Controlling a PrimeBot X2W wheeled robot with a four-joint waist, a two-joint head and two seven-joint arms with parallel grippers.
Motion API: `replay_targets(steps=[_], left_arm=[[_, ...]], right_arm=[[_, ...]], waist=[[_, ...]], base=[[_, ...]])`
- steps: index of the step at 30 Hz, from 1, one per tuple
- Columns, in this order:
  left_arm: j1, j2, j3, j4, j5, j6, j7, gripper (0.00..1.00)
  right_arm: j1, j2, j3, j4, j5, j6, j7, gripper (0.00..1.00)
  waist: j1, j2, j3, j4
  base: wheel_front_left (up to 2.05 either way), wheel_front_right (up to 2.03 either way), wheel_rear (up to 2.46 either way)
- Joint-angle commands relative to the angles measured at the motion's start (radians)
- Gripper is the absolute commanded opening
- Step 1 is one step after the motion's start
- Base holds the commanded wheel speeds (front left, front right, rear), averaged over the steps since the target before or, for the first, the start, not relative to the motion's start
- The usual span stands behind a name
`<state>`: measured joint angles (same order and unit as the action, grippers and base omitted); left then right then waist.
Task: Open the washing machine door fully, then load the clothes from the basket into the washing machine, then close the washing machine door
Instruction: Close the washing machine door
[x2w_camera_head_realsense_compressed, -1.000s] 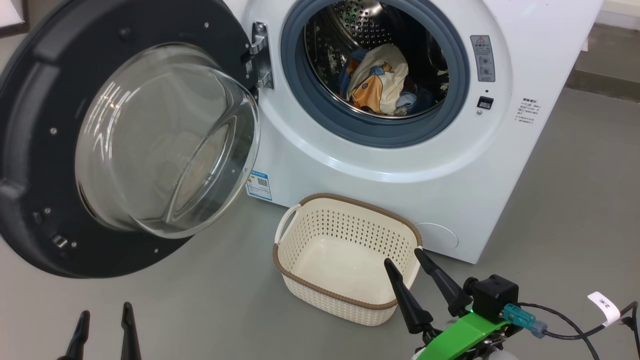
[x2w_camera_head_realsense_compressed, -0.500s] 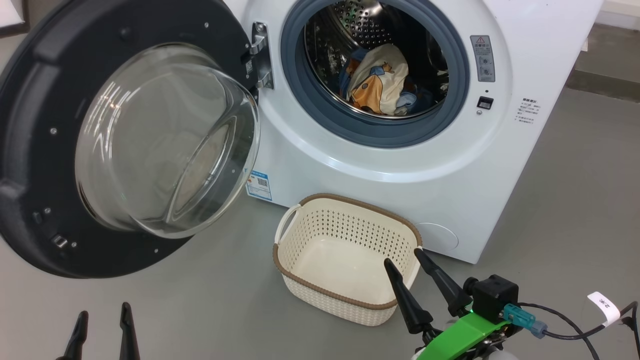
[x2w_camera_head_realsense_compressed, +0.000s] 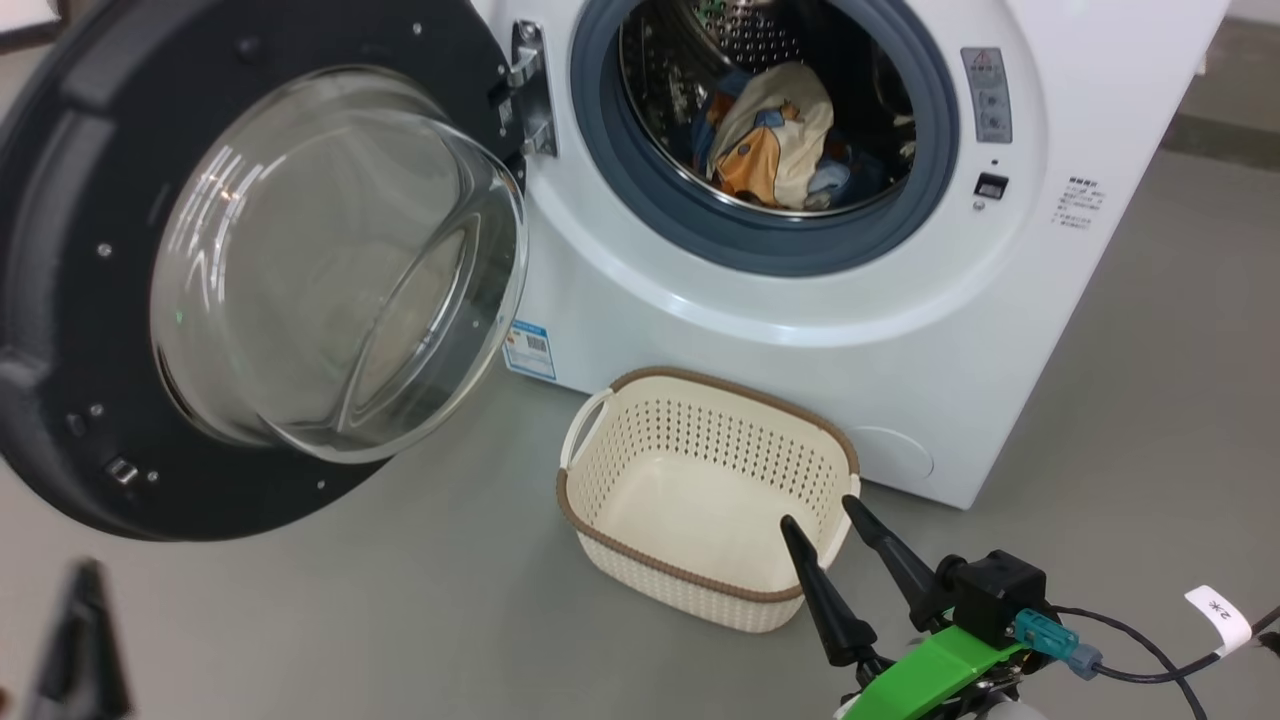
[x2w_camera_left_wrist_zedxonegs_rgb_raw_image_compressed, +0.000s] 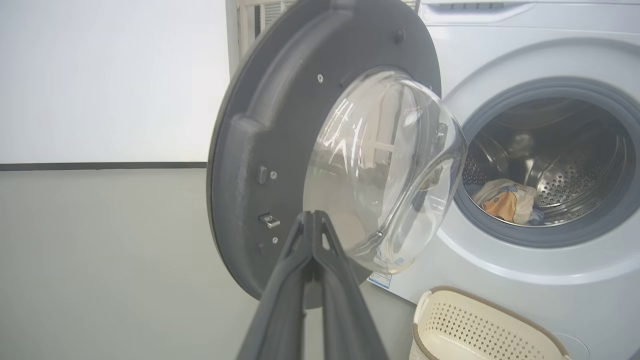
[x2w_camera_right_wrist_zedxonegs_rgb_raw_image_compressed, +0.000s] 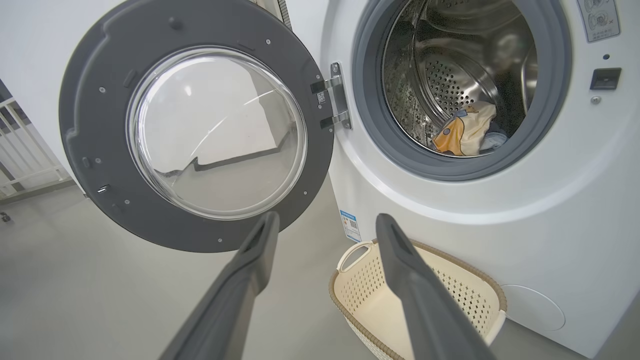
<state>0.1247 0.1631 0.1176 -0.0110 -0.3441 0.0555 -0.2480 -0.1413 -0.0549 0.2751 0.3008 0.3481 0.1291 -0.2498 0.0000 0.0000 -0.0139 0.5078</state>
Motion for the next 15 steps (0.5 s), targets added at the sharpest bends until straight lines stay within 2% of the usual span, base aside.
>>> replay_targets(steps=[1, 5, 9, 13, 15], left_arm=[[-0.093, 0.034, 0.08, -0.045, -0.041, -0.005, -0.011, 0.0], [-0.152, 0.064, 0.163, -0.047, -0.121, -0.01, -0.005, 0.0], [-0.255, 0.144, 0.266, 0.013, -0.213, -0.027, 0.012, 0.0], [-0.363, 0.237, 0.324, 0.13, -0.28, -0.056, 0.045, 0.0], [-0.422, 0.265, 0.358, 0.201, -0.331, -0.066, 0.06, 0.0]], right_arm=[[-0.015, 0.005, 0.011, -0.029, -0.03, 0.002, -0.012, 1.0], [-0.013, 0.005, -0.003, -0.031, -0.06, 0.002, -0.012, 1.0], [-0.009, -0.004, -0.012, -0.035, -0.088, 0.002, -0.011, 1.0], [-0.005, -0.011, -0.017, -0.052, -0.106, 0.002, -0.001, 1.0], [-0.006, -0.014, -0.013, -0.062, -0.112, 0.002, 0.006, 1.0]], waist=[[0.0, 0.0, 0.035, 0.003], [0.0, 0.0, 0.063, 0.003], [0.0, 0.0, 0.093, 0.001], [0.0, 0.0, 0.117, -0.01], [0.0, 0.0, 0.13, -0.022]], base=[[0.0, 0.0, 0.0], [0.0, 0.0, 0.0], [0.0, 0.0, 0.0], [0.0, 0.0, 0.0], [0.0, 0.0, 0.0]])
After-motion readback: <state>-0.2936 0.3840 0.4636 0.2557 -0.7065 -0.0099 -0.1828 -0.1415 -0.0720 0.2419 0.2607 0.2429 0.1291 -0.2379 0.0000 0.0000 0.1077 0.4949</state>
